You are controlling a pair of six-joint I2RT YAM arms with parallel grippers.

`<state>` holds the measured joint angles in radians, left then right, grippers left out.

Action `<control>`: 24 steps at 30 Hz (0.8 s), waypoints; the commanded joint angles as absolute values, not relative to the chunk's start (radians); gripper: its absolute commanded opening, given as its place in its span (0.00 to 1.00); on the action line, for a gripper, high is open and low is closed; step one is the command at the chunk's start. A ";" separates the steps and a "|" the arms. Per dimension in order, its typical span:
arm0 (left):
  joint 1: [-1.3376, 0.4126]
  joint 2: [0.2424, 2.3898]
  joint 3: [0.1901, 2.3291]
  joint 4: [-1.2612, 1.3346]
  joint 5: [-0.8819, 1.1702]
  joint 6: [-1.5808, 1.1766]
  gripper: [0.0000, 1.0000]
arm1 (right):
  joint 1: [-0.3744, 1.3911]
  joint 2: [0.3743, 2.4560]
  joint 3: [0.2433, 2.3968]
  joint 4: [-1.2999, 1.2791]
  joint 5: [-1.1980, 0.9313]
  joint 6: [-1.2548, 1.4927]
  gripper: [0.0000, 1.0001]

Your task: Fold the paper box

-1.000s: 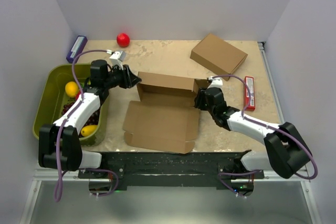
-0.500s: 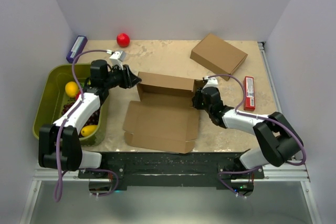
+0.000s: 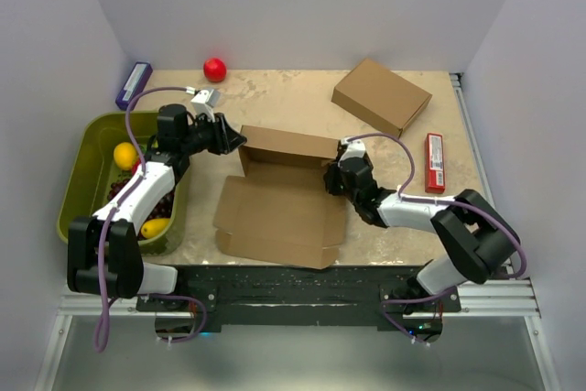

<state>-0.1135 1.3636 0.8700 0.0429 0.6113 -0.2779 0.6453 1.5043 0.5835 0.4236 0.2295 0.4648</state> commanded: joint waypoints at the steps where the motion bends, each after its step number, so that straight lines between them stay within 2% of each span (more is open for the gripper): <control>1: -0.112 1.397 0.844 -0.040 0.600 -0.250 0.33 | 0.693 1.545 0.627 0.477 0.293 0.446 0.24; 9: -0.112 1.401 0.844 -0.038 0.604 -0.252 0.33 | 0.699 1.627 0.621 0.515 0.287 0.483 0.23; 12: -0.112 1.399 0.844 -0.041 0.601 -0.250 0.33 | 0.701 1.625 0.614 0.518 0.288 0.498 0.26; 16: -0.112 1.391 0.847 -0.054 0.568 -0.242 0.33 | 0.701 1.559 0.609 0.466 0.302 0.505 0.41; 17: -0.112 1.390 0.845 -0.057 0.561 -0.241 0.31 | 0.703 1.516 0.609 0.433 0.305 0.508 0.50; 20: -0.112 1.390 0.842 -0.061 0.546 -0.241 0.30 | 0.703 1.424 0.609 0.359 0.298 0.479 0.61; 24: -0.112 1.393 0.841 -0.057 0.543 -0.245 0.30 | 0.750 1.346 0.647 0.201 0.296 0.400 0.61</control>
<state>-0.1123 1.3663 0.8700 0.0471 0.5976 -0.2787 0.7059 1.4342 0.6029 0.3481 0.2939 0.4698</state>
